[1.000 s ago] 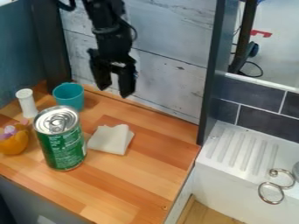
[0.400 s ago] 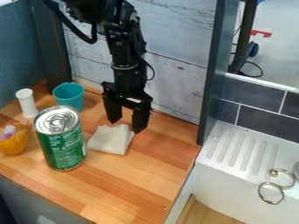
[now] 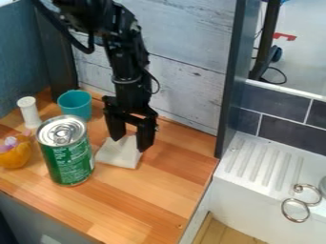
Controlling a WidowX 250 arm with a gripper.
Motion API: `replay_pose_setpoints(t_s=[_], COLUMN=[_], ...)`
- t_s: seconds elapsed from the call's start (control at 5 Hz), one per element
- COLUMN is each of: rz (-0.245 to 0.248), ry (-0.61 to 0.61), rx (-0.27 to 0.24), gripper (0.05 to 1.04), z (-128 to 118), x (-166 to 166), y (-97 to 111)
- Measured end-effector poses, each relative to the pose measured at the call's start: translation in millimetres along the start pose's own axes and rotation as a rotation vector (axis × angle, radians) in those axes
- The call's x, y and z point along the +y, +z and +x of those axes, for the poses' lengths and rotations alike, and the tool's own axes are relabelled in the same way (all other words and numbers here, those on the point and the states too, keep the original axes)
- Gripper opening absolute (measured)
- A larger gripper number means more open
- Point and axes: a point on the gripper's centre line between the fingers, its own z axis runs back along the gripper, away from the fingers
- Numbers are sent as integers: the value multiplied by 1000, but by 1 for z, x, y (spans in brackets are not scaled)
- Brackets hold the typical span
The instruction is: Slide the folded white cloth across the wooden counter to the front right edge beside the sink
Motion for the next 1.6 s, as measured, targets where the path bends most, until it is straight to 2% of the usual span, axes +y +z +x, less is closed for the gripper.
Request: replay_pose_setpoints(t_s=[0.2,0.4,0.6,0.8,1.0,1.2,1.4,1.6], rz=[-20,-62,-64,-93,-158,-200,-283,-341], ry=[24,53,81,89,66,4,-25,-17], rx=[-8,-41,-70,-102,-73,-40,-13,59], gripper=[1003,1003,1003,1003,1003,1003,1003,1002], z=[-12,-20,-22,-18,5,17,16,-3], x=[-1,0,6,8,3,-28,-70,-101], y=[-4,-16,-21,-21,-26,-26,-29,-35])
